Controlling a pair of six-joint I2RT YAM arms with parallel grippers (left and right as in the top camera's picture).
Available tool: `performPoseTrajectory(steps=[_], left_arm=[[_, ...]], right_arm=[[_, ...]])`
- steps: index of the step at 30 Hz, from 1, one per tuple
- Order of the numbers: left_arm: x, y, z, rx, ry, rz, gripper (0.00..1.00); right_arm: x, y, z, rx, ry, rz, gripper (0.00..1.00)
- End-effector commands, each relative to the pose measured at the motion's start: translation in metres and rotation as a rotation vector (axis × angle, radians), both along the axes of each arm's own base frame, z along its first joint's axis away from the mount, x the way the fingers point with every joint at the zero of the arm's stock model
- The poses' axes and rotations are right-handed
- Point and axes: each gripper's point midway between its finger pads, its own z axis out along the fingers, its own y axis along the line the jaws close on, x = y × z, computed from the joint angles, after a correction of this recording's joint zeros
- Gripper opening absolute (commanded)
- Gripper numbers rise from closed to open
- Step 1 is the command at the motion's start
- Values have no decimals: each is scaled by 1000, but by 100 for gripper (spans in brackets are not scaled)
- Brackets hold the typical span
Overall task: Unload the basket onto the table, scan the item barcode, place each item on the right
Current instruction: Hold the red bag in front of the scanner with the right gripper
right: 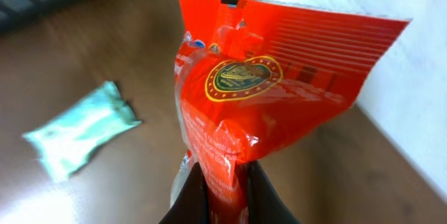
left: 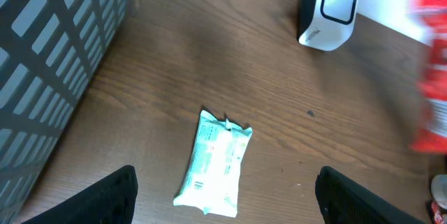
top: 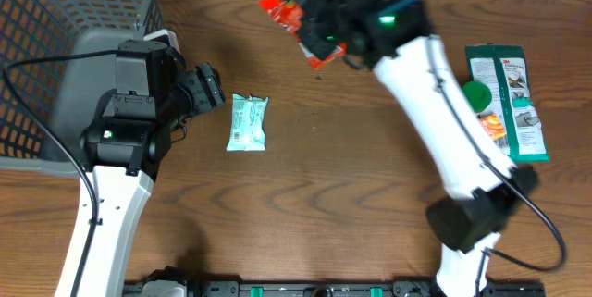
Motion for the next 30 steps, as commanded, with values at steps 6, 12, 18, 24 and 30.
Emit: performPoseTrajectory(steps=[6,12,18,24,30], left_arm=[[1,2,2,10,-7,0,82],[1,2,2,10,-7,0,82],[1,2,2,10,-7,0,82],[1,2,2,10,-7,0,82],[1,2,2,10,-7,0,82]], right_arm=[[87,0,-10,-368,-399,-113,1],[145,11,-4,-468,-686,-192,1],[181,24,-30,-645,-904,-178,1],[202,16,-78,-731,-982,-182,1],[206,18,-114,-549,-900,-228,1]])
